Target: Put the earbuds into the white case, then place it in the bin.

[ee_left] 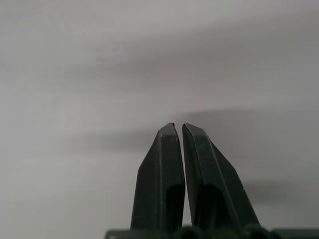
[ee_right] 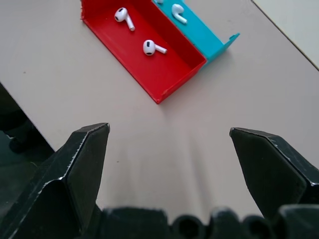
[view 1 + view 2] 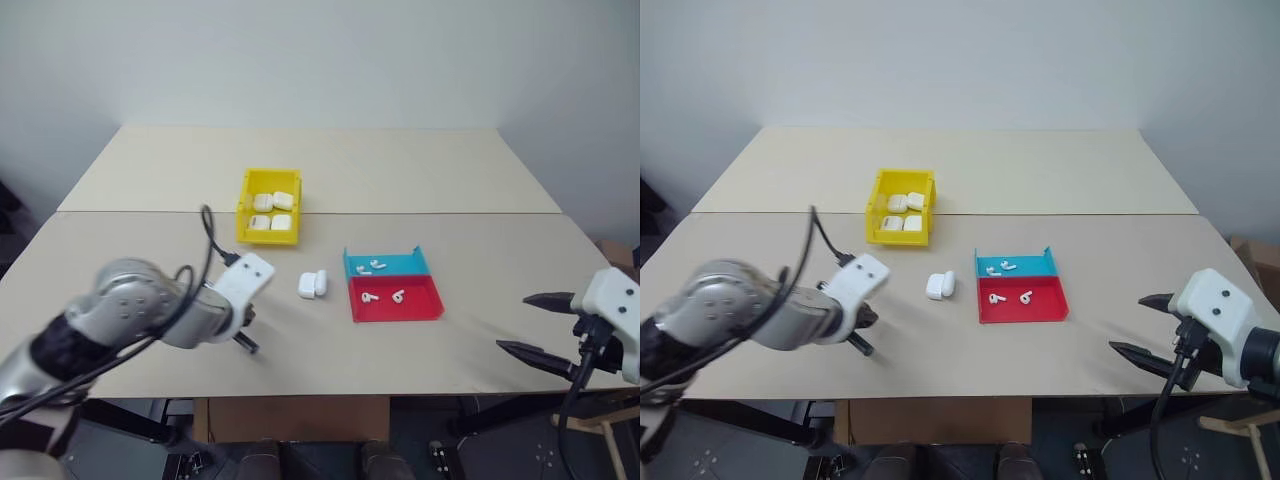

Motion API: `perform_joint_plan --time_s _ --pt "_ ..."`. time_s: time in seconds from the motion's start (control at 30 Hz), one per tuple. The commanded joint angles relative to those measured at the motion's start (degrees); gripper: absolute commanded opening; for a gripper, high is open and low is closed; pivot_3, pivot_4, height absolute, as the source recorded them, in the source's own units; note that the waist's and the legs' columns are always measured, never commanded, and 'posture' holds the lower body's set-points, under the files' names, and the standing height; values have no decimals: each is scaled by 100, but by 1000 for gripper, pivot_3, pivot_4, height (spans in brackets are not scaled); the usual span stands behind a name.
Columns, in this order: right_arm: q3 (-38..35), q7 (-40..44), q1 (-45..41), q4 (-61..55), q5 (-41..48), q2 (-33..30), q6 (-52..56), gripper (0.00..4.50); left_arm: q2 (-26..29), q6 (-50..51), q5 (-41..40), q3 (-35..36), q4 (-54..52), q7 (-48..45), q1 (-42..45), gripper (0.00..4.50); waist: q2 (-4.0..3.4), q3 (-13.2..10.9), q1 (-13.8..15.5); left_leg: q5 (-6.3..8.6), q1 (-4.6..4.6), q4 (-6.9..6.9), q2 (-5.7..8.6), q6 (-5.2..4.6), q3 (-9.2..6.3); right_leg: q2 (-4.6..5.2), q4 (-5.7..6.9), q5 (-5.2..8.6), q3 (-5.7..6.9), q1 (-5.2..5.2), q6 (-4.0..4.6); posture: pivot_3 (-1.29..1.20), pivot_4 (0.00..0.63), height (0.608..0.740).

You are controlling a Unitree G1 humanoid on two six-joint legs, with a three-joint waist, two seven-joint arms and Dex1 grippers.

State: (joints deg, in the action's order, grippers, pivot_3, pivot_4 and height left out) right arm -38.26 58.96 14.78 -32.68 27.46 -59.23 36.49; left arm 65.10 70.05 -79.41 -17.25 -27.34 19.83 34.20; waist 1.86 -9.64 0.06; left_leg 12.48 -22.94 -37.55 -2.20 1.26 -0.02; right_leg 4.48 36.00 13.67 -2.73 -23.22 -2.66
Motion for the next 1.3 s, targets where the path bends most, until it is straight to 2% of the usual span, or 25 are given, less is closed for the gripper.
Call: perform_joint_plan --time_s 0.03,0.13,0.2,0.27,0.33,0.43,0.5,0.63,0.77,0.87,1.13,1.2,1.3 --pt "-68 -21 -171 -26 -49 -27 -246 4500 517 -1770 1798 743 -287 -2172 -1013 233 0 0 5 -2 4 12 0 4 2 1 -5 9 0 -2 15 0 150 740" --pt "-5 -135 -225 -69 -100 61 -315 4500 605 -3313 2780 1375 109 -3983 -2153 233 -3 -1 70 -8 8 30 -1 14 3 5 -12 16 4 -2 20 0 150 740" --pt "59 -269 -244 -160 -126 167 -329 4500 497 -4088 3168 1656 486 -5066 -2555 233 -3 -1 84 -9 -1 30 -7 14 4 4 -20 17 12 -8 22 0 150 740" --pt "95 -405 -211 -311 -159 304 -317 4500 229 -4693 3328 1879 900 -5948 -2660 233 -3 -1 92 -9 -8 30 -12 14 6 4 -23 23 15 -12 14 0 150 740" --pt "64 -531 -78 -512 -195 492 -296 4500 15 -4867 3299 1973 1257 -6703 -2482 233 -4 -1 103 -9 -21 29 -15 13 6 3 -22 25 18 -22 10 0 150 740" --pt "85 -650 97 -710 -250 675 -304 4500 -313 -4983 3285 1939 1717 -7703 -1940 852 -3 -1 113 -9 -29 28 -23 12 6 -4 -20 28 24 -28 4 0 150 740" --pt "116 -714 172 -770 -297 746 -320 4500 -474 -5112 3490 1690 2064 -8546 -1362 1457 -2 -1 108 -10 -32 26 -23 11 5 -6 -18 25 25 -28 0 0 150 740" --pt "241 -865 105 -786 -318 777 -292 4500 -927 -5404 4442 924 3173 -9740 -99 2737 -5 1 76 -11 -24 17 -21 9 4 -8 -15 14 25 -15 -18 0 150 740" --pt "292 -950 130 -845 -341 823 -286 4500 -1607 -6693 5715 135 4542 -10809 1078 3848 -5 1 53 -12 -22 13 -22 5 2 -12 -12 10 24 -9 -21 0 150 740" --pt "233 -966 214 -901 -343 848 -247 4500 -2019 -7151 6256 -232 5321 -11214 1790 3848 -5 1 52 -11 -31 1 -23 1 -3 -15 -10 2 26 -12 -28 0 150 740" --pt "280 -1072 233 -1020 -304 844 -68 4500 -3110 -7620 7583 -1347 7526 -11232 3795 3848 -1 -1 55 3 -50 -28 -20 -21 -6 -14 -9 -1 26 -12 -44 0 150 740" --pt "304 -1100 276 -1038 -338 869 -53 4500 -3289 -7890 7931 -1660 7926 -11233 4146 3848 0 -2 53 3 -52 -28 -21 -21 -8 -14 -9 0 26 -13 -44 0 150 740" --pt "362 -1175 319 -1082 -348 902 -13 4500 -3429 -8542 8029 -1992 8343 -11233 4407 3848 0 -2 8 5 -52 -28 -21 -25 -7 -15 -7 0 24 -16 -45 0 150 740"
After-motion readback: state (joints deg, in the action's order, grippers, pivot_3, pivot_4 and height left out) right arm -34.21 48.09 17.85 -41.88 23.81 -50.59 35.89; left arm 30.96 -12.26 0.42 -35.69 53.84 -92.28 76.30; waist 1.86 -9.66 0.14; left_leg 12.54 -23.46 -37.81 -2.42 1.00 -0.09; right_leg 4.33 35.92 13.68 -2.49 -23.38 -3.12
